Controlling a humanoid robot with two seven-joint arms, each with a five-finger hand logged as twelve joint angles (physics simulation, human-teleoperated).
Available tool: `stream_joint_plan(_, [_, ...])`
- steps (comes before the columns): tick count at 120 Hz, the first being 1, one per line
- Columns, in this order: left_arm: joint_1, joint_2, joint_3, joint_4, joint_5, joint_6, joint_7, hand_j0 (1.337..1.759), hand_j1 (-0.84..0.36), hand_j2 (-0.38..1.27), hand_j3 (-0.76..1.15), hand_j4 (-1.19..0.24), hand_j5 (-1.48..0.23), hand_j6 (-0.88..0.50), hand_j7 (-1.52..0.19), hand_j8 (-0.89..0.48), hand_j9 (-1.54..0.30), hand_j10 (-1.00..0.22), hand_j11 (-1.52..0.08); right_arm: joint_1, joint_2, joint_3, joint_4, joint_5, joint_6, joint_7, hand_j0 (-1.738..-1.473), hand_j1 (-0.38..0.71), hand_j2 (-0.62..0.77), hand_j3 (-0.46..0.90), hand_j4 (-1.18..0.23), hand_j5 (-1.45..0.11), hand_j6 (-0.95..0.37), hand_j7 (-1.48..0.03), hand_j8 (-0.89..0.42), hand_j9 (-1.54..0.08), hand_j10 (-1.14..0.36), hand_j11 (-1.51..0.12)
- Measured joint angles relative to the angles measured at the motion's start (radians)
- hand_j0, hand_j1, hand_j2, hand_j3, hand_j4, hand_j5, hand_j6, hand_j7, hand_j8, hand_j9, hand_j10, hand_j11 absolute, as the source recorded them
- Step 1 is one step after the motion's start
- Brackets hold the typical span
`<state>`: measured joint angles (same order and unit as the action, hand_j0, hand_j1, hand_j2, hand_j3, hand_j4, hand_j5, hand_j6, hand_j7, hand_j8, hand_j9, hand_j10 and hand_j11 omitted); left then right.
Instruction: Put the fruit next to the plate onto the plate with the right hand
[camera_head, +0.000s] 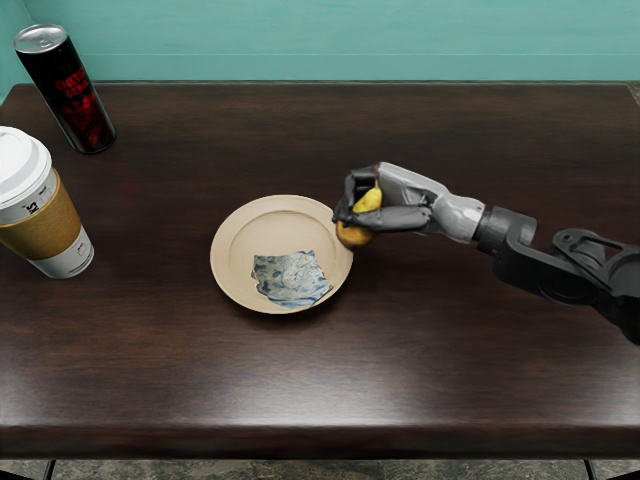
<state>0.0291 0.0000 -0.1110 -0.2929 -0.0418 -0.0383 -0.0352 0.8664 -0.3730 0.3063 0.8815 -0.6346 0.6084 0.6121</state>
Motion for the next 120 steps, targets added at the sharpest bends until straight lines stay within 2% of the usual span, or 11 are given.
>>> stream_joint_plan(48, [0.0, 0.0, 0.0, 0.0, 0.0, 0.0, 0.0, 1.658, 0.34, 0.0, 0.0, 0.0, 0.0, 0.0, 0.0, 0.0, 0.0, 0.0, 0.0, 0.024, 0.116, 0.009, -0.017, 0.0, 0.004, -0.047, -1.628, 0.5, -0.14, 0.0, -0.76, -1.19, -0.82, -1.07, -0.69, -1.19, -0.32, -1.18])
stream_joint_plan(65, [0.0, 0.0, 0.0, 0.0, 0.0, 0.0, 0.0, 1.658, 0.34, 0.0, 0.0, 0.0, 0.0, 0.0, 0.0, 0.0, 0.0, 0.0, 0.0, 0.026, 0.17, 0.006, -0.049, -0.003, 0.004, -0.093, -1.63, 0.5, -0.14, 0.0, -0.76, -1.19, -0.82, -1.07, -0.69, -1.19, -0.32, -1.18])
stream_joint_plan(87, [0.0, 0.0, 0.0, 0.0, 0.0, 0.0, 0.0, 1.658, 0.34, 0.0, 0.0, 0.0, 0.0, 0.0, 0.0, 0.0, 0.0, 0.0, 0.0, 0.027, 0.201, 0.003, -0.073, -0.005, 0.005, -0.122, -1.632, 0.5, -0.16, 0.0, -0.75, -1.17, -0.81, -1.06, -0.7, -1.18, -0.33, -1.17])
stream_joint_plan(105, [0.0, 0.0, 0.0, 0.0, 0.0, 0.0, 0.0, 1.658, 0.34, 0.0, 0.0, 0.0, 0.0, 0.0, 0.0, 0.0, 0.0, 0.0, 0.0, 0.026, 0.212, 0.004, -0.076, -0.004, 0.001, -0.134, -1.633, 0.52, -0.08, 0.0, -0.74, -1.09, -0.78, -1.02, -0.72, -1.11, -0.4, -1.13])
stream_joint_plan(120, [0.0, 0.0, 0.0, 0.0, 0.0, 0.0, 0.0, 1.658, 0.34, 0.0, 0.0, 0.0, 0.0, 0.0, 0.0, 0.0, 0.0, 0.0, 0.0, 0.025, 0.22, 0.009, -0.076, 0.005, -0.015, -0.138, -1.644, 0.44, -0.07, 0.0, -0.66, -0.92, -0.68, -0.88, -0.65, -0.94, -0.44, -0.96])
